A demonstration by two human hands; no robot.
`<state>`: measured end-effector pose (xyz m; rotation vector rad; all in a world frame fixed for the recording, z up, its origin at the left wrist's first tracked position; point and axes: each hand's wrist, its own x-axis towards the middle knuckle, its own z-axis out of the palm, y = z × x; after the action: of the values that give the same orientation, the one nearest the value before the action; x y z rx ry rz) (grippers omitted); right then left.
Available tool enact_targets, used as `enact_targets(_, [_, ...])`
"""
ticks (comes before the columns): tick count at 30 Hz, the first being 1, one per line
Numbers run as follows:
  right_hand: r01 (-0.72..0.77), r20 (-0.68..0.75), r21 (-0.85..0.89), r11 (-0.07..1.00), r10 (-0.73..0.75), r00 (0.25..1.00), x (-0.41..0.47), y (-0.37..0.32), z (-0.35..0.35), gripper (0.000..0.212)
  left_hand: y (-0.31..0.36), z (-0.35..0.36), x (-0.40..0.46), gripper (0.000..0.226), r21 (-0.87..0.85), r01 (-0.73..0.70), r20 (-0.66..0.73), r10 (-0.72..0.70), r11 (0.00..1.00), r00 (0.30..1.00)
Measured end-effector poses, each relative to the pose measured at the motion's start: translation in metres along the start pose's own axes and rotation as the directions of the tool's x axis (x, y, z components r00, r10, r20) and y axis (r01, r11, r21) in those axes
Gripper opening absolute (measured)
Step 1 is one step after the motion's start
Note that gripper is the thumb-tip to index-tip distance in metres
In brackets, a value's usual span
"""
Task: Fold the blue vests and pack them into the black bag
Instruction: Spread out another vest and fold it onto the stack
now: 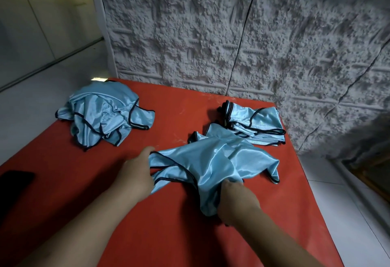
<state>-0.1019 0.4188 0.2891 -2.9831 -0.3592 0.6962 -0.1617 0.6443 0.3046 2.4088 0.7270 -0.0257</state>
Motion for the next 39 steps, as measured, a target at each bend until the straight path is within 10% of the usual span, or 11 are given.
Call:
enact_targets(8, [-0.023, -0.302, 0.302, 0.953, 0.119, 0.946, -0.007, 0.041, -0.025, 0.018, 0.004, -0.005, -0.019, 0.015, -0.056, -0.02, -0.13, 0.013, 0.998, 0.991])
enact_targets(23, [0.146, -0.498, 0.643, 0.752, 0.265, 0.826, -0.051, 0.084, 0.007, 0.013, -0.026, 0.009, -0.079, 0.029, -0.059, -0.09, 0.029, 0.092, 0.994, 0.995])
enact_targets(34, [0.244, -0.257, 0.907, 0.344, -0.009, 0.966, -0.067, 0.092, 0.009, 0.027, -0.028, 0.007, -0.082, 0.046, -0.089, -0.255, 0.053, 0.26, 0.963, 0.964])
enact_targets(39, [0.132, -0.198, 0.782, 0.61, 0.043, 0.979, -0.047, 0.105, 0.025, 0.058, -0.034, 0.01, -0.074, 0.056, -0.128, -0.279, 0.054, 0.288, 0.952, 0.956])
